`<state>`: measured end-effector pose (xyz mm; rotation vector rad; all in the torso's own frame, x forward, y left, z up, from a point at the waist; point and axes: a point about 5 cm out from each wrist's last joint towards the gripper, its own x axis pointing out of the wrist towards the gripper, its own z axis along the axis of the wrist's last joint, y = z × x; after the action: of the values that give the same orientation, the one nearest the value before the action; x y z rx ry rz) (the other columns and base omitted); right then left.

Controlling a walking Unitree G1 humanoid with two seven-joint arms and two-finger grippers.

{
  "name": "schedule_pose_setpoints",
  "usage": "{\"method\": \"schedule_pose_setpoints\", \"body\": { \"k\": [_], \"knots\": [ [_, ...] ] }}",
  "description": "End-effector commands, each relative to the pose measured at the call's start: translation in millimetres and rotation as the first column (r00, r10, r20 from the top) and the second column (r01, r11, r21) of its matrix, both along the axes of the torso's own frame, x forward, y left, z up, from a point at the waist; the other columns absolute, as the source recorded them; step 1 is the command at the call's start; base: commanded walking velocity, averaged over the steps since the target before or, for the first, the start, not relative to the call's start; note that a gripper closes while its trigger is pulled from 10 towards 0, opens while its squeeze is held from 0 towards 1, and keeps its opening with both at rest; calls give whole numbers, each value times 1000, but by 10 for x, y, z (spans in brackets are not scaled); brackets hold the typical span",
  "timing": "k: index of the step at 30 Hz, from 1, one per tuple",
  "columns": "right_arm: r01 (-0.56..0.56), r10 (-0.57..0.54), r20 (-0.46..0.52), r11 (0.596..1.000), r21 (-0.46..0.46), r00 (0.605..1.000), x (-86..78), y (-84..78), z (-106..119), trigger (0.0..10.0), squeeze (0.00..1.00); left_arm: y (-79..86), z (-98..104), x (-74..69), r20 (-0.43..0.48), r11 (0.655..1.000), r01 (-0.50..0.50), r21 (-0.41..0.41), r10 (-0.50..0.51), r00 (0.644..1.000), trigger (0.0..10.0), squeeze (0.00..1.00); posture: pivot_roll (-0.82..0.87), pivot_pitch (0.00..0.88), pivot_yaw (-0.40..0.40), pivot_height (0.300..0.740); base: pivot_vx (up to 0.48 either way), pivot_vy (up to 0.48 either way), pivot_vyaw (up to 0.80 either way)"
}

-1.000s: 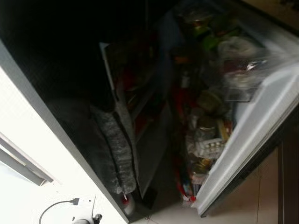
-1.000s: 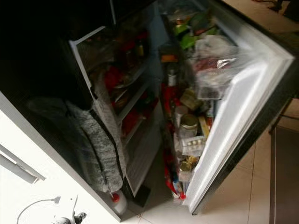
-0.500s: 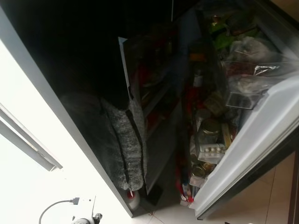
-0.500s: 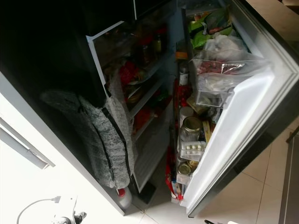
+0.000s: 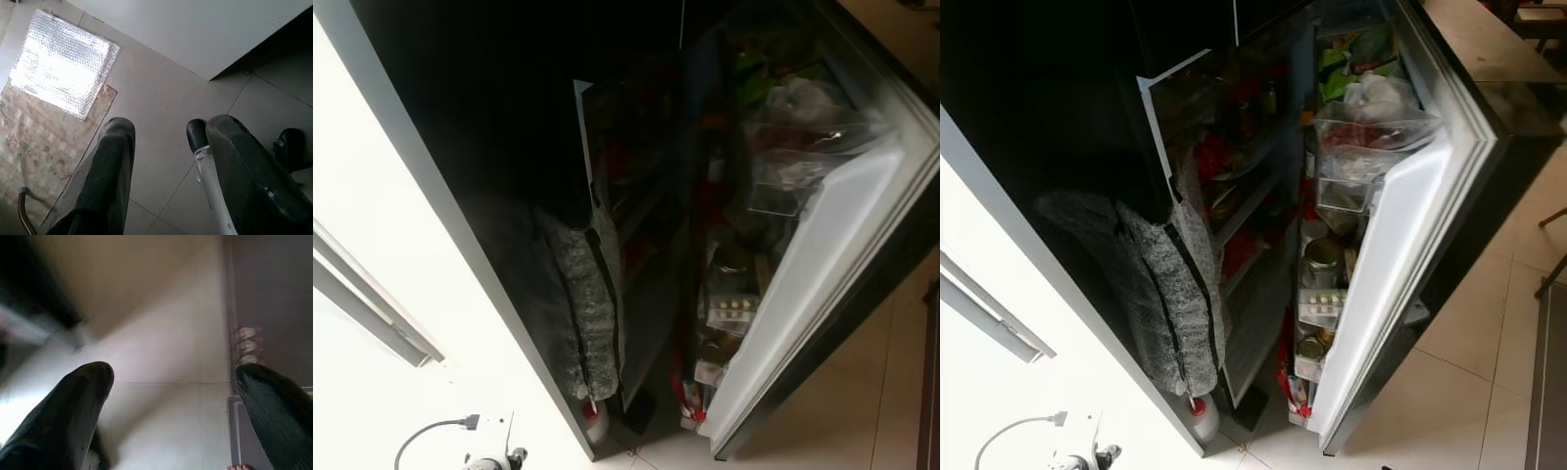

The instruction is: Restocking fridge

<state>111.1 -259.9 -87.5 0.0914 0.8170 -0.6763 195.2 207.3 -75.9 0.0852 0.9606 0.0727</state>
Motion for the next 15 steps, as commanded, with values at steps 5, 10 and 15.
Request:
{"method": "schedule_pose_setpoints", "body": {
  "k": [5, 10, 15],
  "knots": [
    [81, -31, 226, 974, -212, 974, 641, -191, 413, 10000, 0, 40, -15, -41, -19, 1000, -11, 8, 11, 1000, 10000, 0, -229, 25, 48, 740, 0, 0, 0],
    [124, -52, 277, 960, -251, 959, 712, -267, 511, 10000, 0, 38, -14, -37, -17, 1000, -14, 7, 14, 1000, 10000, 0, -229, 27, 47, 740, 0, 0, 0],
    [176, -86, 306, 944, -281, 948, 744, -333, 580, 10000, 0, 34, -14, -36, -16, 1000, -13, 2, 14, 1000, 10000, 0, -230, 29, 48, 740, 0, 0, 0]
  ]
}}
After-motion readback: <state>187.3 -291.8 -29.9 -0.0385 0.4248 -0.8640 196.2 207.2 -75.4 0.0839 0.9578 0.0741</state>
